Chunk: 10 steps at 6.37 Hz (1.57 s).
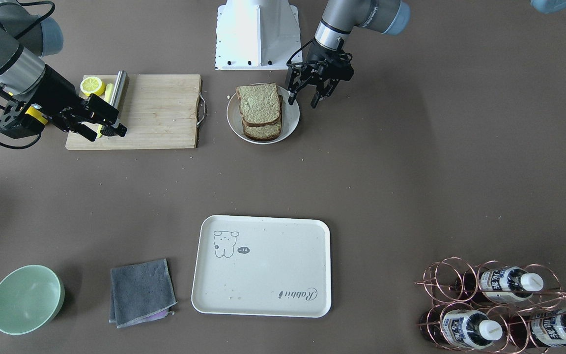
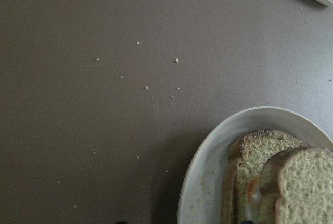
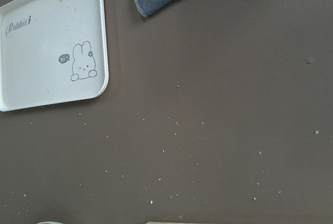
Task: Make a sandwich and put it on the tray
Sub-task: 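Move the left gripper to the plate rim while the right arm retracts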
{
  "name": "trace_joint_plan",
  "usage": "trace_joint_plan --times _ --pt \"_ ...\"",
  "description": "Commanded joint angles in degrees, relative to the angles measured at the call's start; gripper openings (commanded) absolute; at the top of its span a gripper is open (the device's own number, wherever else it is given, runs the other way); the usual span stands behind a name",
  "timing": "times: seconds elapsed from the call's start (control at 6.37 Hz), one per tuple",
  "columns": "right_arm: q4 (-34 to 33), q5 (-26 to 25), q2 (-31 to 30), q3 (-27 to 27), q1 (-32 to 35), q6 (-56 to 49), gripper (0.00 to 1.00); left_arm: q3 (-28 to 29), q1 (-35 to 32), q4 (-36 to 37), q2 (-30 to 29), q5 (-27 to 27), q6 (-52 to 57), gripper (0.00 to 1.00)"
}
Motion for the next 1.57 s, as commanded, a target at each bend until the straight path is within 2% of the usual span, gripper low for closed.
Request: trace_joint_plan --times 0.0,0.16,0.31,0.47,0.94,1.26,1.41 --pt "-0.02 -0.75 -0.11 0.06 -0.07 0.04 0.99 2.33 0.60 -0.07 -1.43 0.58 -1.19 0.54" --pt "-0.02 -0.93 -0.11 -0.03 -0.07 0.04 0.99 3.03 0.60 -0.07 -2.13 0.67 -1.20 0.45" --pt "-0.02 -0.93 -0.20 -0.03 -0.16 0.04 0.99 3.04 0.60 -0.07 -2.14 0.67 -1.11 0.31" --pt "-0.02 -1.02 -0.29 -0.03 -0.16 0.04 0.99 3.04 0.60 -0.07 -2.14 0.67 -1.11 0.00" --pt "-0.02 -1.11 -0.29 -0.03 -0.16 0.04 0.99 1.73 -0.62 0.72 -3.10 -0.99 -0.85 0.00" --pt "0.06 -1.02 -0.46 0.06 -0.08 0.04 0.99 -0.20 -5.53 3.42 -3.63 -7.47 -1.19 0.00" --pt "0.24 -1.10 -0.55 0.06 -0.07 0.04 0.99 0.31 -7.81 3.80 -6.24 -7.50 -4.59 0.00"
